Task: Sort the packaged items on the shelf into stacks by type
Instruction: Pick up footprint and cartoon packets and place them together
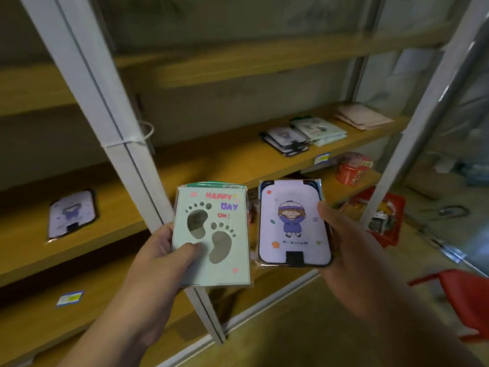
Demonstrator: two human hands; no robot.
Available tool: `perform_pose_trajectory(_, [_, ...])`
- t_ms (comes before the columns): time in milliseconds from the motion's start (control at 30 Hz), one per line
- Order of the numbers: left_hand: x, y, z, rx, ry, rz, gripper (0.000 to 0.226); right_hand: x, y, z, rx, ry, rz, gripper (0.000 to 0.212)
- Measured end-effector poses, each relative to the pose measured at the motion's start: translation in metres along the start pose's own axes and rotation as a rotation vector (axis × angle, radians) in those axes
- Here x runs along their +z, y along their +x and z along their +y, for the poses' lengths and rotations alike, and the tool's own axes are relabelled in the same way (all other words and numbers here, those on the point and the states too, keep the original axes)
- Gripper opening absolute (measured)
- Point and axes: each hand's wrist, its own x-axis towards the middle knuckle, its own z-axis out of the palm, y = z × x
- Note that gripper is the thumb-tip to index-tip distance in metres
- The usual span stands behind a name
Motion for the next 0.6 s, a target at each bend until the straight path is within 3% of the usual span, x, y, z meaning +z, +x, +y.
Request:
perform_pose_trajectory(200, [0.051, 0.066, 0.001, -0.047, 0.022, -0.027, 0.027, -0.028, 0.053, -0.025, -0.049, -0.017, 0.081, 0.034])
perform_pose_trajectory(367, [0.084, 0.141, 0.006, -0.015, -0.026, 0.002, 0.029, -0.048, 0.134, -0.054, -0.069, -0.115, 0.27, 0.02])
perform_pose_trajectory(600, [0.102, 0.222, 0.018, -0.079, -0.086, 0.067, 0.029, -0.06, 0.244, -0.092, -0.151, -0.44, 0.287, 0.024])
